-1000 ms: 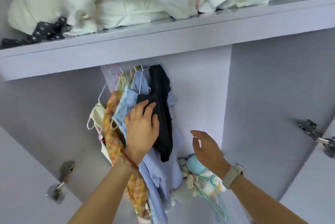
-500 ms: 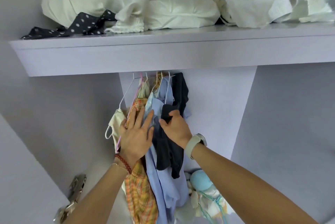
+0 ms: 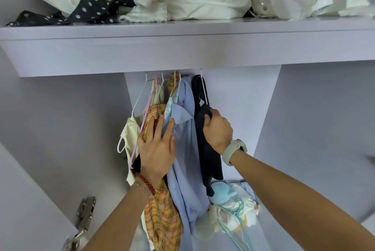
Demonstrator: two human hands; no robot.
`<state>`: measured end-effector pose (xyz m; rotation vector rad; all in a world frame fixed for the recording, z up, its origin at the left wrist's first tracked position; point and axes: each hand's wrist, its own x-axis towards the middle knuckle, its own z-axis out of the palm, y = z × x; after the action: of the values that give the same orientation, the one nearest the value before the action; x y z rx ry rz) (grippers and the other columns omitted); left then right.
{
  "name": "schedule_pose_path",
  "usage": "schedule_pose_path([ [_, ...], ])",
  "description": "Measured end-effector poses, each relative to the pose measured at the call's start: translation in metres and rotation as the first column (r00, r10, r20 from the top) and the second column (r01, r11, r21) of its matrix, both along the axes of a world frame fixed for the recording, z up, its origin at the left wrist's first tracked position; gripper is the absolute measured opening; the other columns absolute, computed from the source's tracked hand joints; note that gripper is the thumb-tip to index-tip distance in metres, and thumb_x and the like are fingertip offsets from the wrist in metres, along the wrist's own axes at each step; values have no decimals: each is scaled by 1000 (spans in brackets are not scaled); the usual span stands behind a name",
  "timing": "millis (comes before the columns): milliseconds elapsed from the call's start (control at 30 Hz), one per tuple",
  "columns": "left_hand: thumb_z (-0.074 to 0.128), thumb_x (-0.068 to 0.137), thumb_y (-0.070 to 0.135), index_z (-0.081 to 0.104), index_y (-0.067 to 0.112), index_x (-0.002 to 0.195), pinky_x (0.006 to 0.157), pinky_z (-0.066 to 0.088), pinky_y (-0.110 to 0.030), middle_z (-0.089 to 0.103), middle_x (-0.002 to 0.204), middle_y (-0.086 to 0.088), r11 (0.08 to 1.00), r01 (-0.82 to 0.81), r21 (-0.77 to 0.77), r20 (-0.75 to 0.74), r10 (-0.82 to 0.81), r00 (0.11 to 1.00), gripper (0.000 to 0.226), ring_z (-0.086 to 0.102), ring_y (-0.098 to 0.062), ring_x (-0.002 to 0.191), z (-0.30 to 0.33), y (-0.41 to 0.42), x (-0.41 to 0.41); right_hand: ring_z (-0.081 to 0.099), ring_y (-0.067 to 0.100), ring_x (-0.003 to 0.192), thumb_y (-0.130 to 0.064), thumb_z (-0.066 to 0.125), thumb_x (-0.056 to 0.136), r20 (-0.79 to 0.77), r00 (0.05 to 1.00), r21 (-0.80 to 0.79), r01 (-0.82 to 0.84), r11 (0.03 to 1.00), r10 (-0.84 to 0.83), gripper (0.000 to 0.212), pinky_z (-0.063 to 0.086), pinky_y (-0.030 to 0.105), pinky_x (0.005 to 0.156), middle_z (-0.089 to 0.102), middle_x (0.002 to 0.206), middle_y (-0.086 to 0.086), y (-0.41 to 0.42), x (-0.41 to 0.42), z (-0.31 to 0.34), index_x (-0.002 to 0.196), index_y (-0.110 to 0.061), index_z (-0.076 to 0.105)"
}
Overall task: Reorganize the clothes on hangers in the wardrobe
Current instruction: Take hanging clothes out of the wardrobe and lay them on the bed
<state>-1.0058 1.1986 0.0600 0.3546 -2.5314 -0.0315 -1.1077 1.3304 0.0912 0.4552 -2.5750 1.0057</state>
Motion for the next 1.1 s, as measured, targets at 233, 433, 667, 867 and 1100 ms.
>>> schedule_pose_path([
  [233, 51, 83, 18, 56, 16, 124, 103, 19, -61, 49, 135, -11, 997, 36, 74, -194, -21, 981, 41, 36, -32, 132, 10, 26, 3, 58, 31, 67, -20, 40, 96, -72, 997, -128, -6, 992, -3, 37, 50, 40, 73, 58, 67, 13, 51, 9, -3, 128, -4, 46],
  [433, 50, 89, 9, 52, 2, 125, 97, 39, -41, 50, 129, -19, 811, 493, 314, -335, -392, 857, 36, 46, -33, 119, 5, 90, -20, 60, 35, 58, -18, 50, 93, -83, 996, 67, 22, 998, -17, 31, 47, 34, 60, 66, 64, 13, 144, 60, -53, 123, -10, 55],
  [667, 39, 97, 24, 43, 15, 135, 106, 22, -52, 40, 142, -8, 677, 645, 355, 103, -714, 693, 39, 23, -33, 138, -45, 206, -44, 53, 15, 40, -18, 60, 81, -21, 988, 282, 152, 947, -153, 34, 43, 22, 42, 60, 49, -3, 298, 186, -79, 114, -9, 63],
  [867, 36, 97, 23, 55, 12, 84, 71, 40, -33, 58, 80, 2, 301, 818, 490, 270, -945, 187, 26, 55, -26, 81, -80, 351, 14, 66, 22, 88, -21, 48, 94, 144, 844, 333, 450, 829, -516, 28, 52, 35, 75, 70, 104, -2, 434, 327, -104, 119, -17, 59],
  [1100, 46, 95, 21, 58, 22, 82, 57, 35, -20, 59, 71, 12, -91, 755, 649, 161, -954, -253, 18, 51, -5, 60, -95, 534, 166, 61, 24, 93, -24, 54, 87, 174, 491, 315, 794, 520, -854, 30, 43, 26, 75, 61, 108, 3, 537, 509, -137, 115, -15, 60],
])
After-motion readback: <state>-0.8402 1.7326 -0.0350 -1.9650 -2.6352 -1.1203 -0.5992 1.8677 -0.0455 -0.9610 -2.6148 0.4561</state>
